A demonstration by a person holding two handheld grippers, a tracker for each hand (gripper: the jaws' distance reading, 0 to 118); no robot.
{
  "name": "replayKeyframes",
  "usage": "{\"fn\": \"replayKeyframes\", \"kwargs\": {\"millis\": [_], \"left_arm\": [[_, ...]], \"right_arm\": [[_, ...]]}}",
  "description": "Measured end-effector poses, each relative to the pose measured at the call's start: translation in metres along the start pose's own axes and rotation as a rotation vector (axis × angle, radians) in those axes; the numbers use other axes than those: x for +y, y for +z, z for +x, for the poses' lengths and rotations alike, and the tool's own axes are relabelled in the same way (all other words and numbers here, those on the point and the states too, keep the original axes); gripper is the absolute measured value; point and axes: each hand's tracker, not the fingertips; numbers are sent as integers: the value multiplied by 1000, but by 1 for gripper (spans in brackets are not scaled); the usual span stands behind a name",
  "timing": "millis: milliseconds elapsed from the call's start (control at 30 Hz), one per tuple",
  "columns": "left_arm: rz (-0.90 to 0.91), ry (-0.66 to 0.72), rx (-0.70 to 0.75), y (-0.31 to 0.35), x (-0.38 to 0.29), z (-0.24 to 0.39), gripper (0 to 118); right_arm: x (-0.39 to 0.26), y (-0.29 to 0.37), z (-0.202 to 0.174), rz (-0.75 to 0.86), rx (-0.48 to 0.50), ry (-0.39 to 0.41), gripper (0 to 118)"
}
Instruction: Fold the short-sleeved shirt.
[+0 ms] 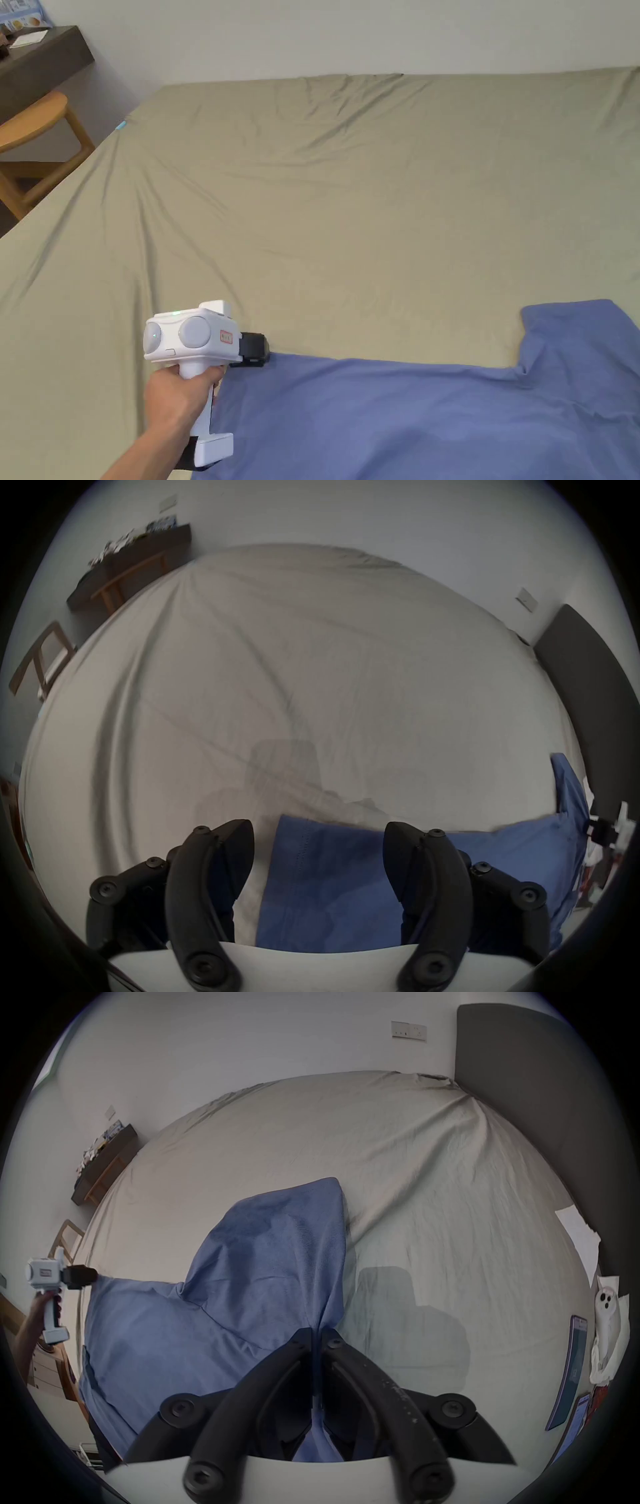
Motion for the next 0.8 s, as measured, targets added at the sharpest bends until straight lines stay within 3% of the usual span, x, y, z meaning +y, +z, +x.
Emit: {"fn": "replayKeyframes", "kwargs": {"millis": [100, 167, 400, 600, 800], "left_arm": [[16, -51, 54, 1, -8, 6, 50], [27, -105, 38, 7, -9, 10, 7], [105, -309, 131, 35, -19, 38, 4], [208, -264, -20, 103, -34, 28, 4], [341, -169, -240, 200, -100, -16, 4]], "right_arm": [[-1, 2, -2, 2, -9, 9, 5], [-1, 2, -3, 0, -7, 11, 5], [-3, 7, -9, 28, -6, 27, 5], [-17, 55, -8, 139, 61, 62, 5], [-78, 144, -4, 256, 118, 119, 5]]}}
